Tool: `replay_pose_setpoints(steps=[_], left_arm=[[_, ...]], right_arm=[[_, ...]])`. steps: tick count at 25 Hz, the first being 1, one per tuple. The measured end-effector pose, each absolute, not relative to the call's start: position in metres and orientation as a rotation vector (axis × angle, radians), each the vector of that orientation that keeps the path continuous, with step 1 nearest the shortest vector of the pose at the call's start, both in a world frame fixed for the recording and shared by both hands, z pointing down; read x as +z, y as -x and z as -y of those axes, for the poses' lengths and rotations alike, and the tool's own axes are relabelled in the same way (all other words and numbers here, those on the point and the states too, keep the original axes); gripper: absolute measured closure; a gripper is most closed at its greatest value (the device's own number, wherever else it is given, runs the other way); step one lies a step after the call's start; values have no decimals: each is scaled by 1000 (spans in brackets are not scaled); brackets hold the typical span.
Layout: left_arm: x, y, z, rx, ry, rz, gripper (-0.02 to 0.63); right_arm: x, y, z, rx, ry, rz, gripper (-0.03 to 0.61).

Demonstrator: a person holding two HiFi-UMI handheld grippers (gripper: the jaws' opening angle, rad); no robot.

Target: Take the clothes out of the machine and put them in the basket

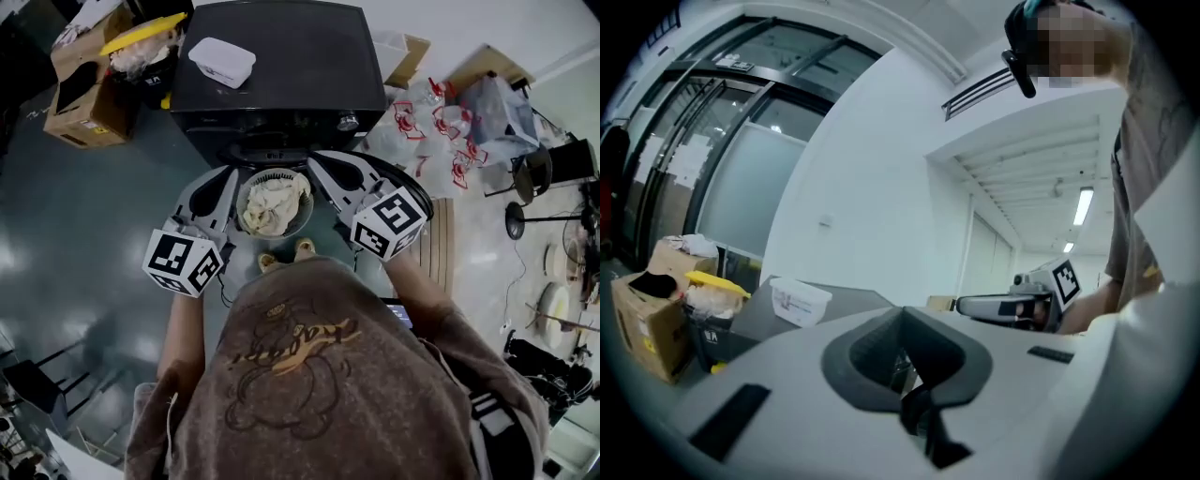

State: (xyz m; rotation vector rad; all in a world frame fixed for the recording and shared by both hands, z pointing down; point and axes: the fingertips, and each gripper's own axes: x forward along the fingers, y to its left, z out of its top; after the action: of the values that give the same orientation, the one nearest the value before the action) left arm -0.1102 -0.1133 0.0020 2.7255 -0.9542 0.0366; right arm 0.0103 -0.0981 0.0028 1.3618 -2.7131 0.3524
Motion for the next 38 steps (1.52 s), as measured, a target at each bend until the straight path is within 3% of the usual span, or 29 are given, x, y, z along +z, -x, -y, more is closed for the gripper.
replay_pose_setpoints(steps=[14,38], left_arm=[[33,90,126,30,-2675,1047,606],[36,89,155,53,-2647,1081,607]], right_arm=[[28,-50,112,384,-1403,2709,581],[39,-40,146,394,-1295,2713,581]])
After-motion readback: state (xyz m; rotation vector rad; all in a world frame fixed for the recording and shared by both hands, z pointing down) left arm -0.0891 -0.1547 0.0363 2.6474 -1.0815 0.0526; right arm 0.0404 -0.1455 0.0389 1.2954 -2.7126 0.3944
